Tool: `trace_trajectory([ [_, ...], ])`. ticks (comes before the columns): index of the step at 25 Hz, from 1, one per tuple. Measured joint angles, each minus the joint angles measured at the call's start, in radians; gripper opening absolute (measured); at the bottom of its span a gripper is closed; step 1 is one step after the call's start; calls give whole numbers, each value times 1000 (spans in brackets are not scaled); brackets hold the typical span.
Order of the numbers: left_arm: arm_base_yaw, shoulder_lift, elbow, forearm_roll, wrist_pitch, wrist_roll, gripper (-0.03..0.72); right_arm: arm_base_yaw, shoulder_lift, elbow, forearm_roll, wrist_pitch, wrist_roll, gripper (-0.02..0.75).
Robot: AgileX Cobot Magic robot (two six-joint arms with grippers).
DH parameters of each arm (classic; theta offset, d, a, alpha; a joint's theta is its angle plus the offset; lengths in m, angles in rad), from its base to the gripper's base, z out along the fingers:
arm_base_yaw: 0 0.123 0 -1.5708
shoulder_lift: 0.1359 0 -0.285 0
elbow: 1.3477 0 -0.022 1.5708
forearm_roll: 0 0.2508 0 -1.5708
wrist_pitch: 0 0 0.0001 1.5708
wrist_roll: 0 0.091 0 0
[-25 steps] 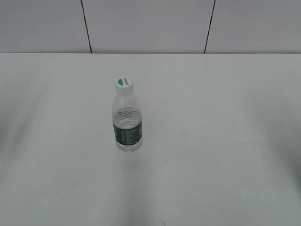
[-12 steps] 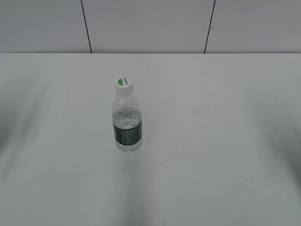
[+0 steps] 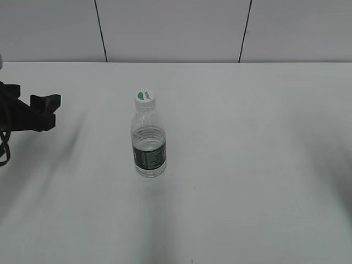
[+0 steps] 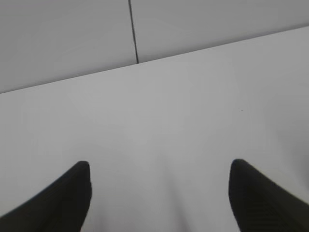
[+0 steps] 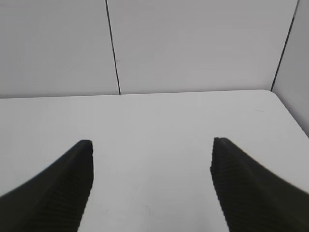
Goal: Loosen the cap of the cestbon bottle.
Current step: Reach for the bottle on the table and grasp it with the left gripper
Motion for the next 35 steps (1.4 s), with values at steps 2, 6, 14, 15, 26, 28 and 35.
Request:
trace_trajectory([
  [2,-6,48,0,8,-38,0,508,0,0,0,0,0,0,584],
  [6,-6,120,0,8,-134,-1,477,0,0,0,1,0,0,584],
  [14,-6,195,0,158,-307,-1,454,0,0,0,4,0,2,584],
  [15,-6,203,0,213,-324,-5,455,0,0,0,4,0,2,584],
  [26,72,421,-12,705,-562,-170,456,0,0,0,4,0,6,584],
  [28,99,464,-34,810,-570,-184,457,0,0,0,4,0,9,584],
  [35,94,544,-147,1009,-577,-221,460,0,0,0,5,0,31,584],
])
